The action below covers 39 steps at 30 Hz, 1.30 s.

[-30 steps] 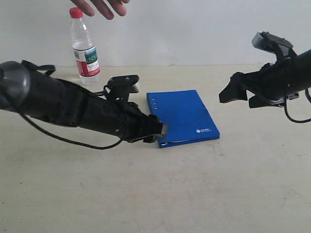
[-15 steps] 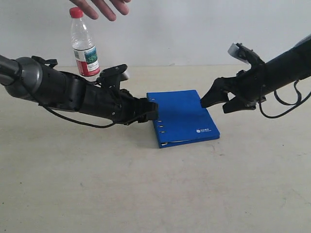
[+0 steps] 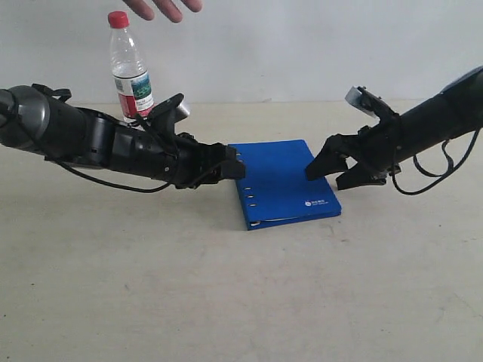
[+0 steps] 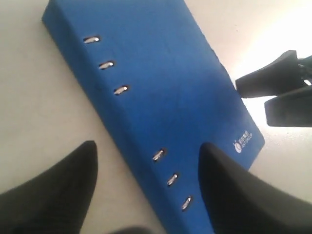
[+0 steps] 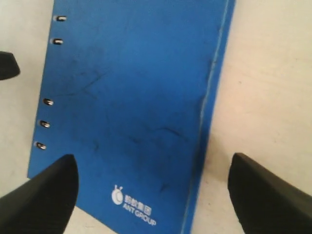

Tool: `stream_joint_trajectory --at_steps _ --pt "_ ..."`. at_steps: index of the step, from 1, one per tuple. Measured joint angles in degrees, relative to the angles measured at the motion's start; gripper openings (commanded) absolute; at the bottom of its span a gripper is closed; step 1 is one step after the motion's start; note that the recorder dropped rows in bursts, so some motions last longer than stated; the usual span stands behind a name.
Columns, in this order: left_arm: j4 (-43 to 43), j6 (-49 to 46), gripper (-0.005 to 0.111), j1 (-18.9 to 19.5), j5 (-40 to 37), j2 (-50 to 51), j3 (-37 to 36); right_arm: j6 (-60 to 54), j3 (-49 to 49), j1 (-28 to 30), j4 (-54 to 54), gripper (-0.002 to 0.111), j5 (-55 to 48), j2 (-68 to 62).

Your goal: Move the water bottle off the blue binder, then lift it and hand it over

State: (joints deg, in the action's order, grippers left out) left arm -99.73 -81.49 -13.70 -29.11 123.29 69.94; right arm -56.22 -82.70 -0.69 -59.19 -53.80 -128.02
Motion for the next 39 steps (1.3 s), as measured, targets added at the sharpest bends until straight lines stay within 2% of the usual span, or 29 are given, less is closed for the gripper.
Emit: stream_joint_trajectory --at_steps 3,11,24,31,39 --pt "0.0 -0.3 0.057 0.0 -0.4 0.0 0.0 -2.1 0.0 0.0 -1.9 0.077 -1.7 -0.5" --pt "0.0 -1.0 0.057 0.0 -0.7 0.0 0.0 -11.6 0.0 0.0 -14.1 0.077 -14.6 -0.9" --pt "0.0 -1.7 0.057 0.0 -0.7 0.0 0.0 -12.6 0.0 -0.1 -16.9 0.077 -15.4 -0.9" --pt "0.0 -1.7 0.057 0.0 -4.4 0.0 0.0 -11.9 0.0 -1.1 -15.7 0.076 -14.5 -0.9" --pt "0.0 -1.7 0.057 0.0 -7.6 0.0 0.3 -10.0 0.0 -1.1 -14.7 0.051 -12.4 -1.8"
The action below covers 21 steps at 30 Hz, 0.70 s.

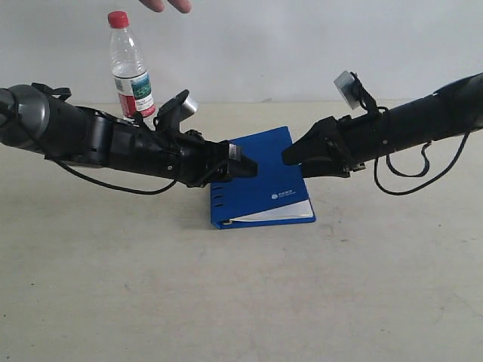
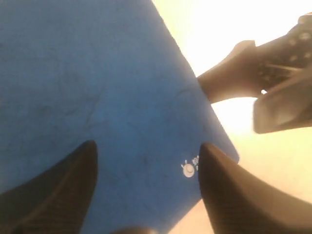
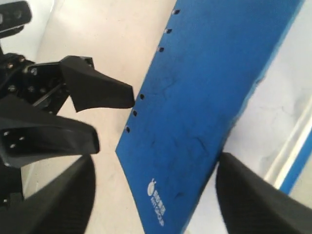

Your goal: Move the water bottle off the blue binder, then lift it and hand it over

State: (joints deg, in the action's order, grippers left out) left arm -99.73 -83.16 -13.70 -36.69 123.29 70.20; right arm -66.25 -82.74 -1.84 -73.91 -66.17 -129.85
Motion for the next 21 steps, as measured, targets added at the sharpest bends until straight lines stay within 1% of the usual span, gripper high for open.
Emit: stream_joint_trajectory --at_steps 1,7,12,14,16,20,21 --pt "0.0 0.0 0.057 0.0 -0.3 0.0 0.0 0.4 0.0 0.0 0.0 0.049 0.0 -0.8" --pt "0.0 -0.1 0.057 0.0 -2.1 0.0 0.0 0.3 0.0 0.0 -1.0 0.049 -2.4 -5.1" --pt "0.0 -0.4 0.057 1.9 -2.4 0.0 0.0 -2.7 0.0 -0.1 -4.3 0.047 -3.0 -5.2" --pt "0.0 -0.4 0.057 3.4 -2.4 0.0 0.0 -3.6 0.0 -0.1 -5.7 0.04 -3.0 -5.2" --pt "0.0 -0.4 0.057 5.0 -2.4 0.0 0.0 -3.9 0.0 -0.1 -6.7 0.028 -3.0 -5.2" --pt "0.0 0.5 0.057 7.9 -2.4 0.0 0.0 -4.1 0.0 -0.2 -7.3 0.0 -2.7 -5.2" --pt "0.0 0.6 0.057 8.3 -2.3 0.0 0.0 -4.1 0.0 -0.2 -7.3 0.0 -2.1 -5.2"
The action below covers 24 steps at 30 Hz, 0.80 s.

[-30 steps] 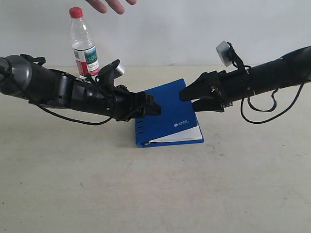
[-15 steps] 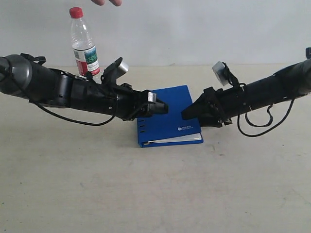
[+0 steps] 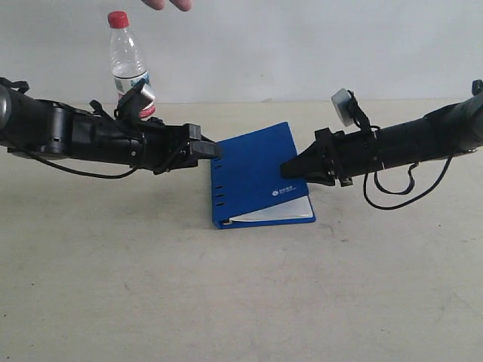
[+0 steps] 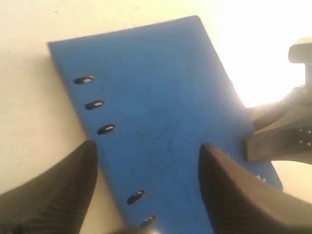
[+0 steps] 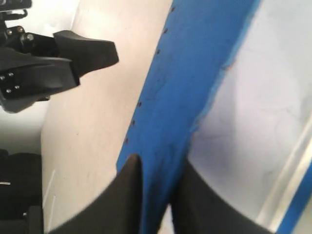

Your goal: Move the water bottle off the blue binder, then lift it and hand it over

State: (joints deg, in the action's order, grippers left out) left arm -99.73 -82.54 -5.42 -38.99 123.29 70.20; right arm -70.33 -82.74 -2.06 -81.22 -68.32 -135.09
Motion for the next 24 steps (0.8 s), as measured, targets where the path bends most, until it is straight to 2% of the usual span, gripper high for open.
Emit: stream_joint_trajectory --at_steps 9,15,24 --pt "0.0 0.4 0.057 0.2 2.9 0.0 0.0 -2.2 0.0 0.0 -0.4 0.0 2.3 -0.4" --pt "0.0 0.4 0.057 0.2 2.8 0.2 0.0 -9.4 0.0 0.0 -3.9 0.0 -1.0 -0.5" --pt "-0.5 5.8 0.057 0.2 -5.6 9.0 4.2 -10.0 0.0 0.0 -6.9 0.0 -0.9 -0.4"
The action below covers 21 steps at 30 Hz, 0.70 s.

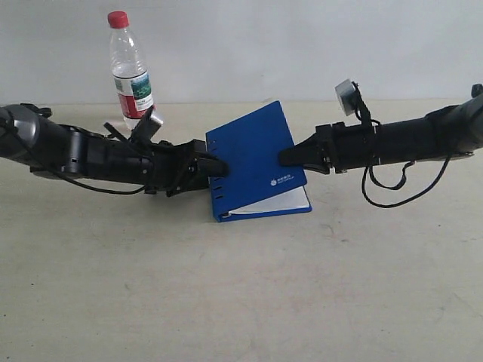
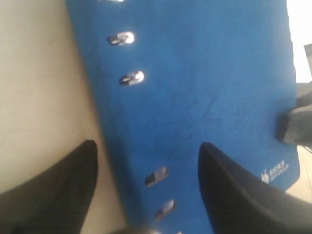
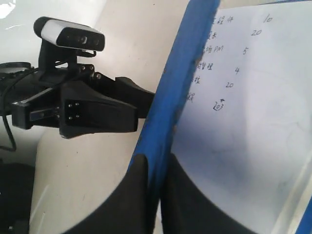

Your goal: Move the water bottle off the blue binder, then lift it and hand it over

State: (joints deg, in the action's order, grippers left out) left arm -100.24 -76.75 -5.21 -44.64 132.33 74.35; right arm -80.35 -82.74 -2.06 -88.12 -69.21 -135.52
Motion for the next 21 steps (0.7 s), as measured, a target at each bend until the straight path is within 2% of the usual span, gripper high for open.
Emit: stream_joint_trajectory --at_steps 5,11,21 --pt "0.4 0.7 0.057 0.1 -3.9 3.3 6.4 3.7 0.0 0.0 -0.6 0.0 0.0 0.7" --pt "0.5 -0.7 0.057 0.8 -18.4 7.7 15.4 6.6 0.0 0.5 1.3 0.0 -0.2 0.7" --pt "1.0 -1.9 0.057 1.1 -18.8 7.7 16.0 10.5 0.0 0.2 3.8 0.0 4.3 1.4"
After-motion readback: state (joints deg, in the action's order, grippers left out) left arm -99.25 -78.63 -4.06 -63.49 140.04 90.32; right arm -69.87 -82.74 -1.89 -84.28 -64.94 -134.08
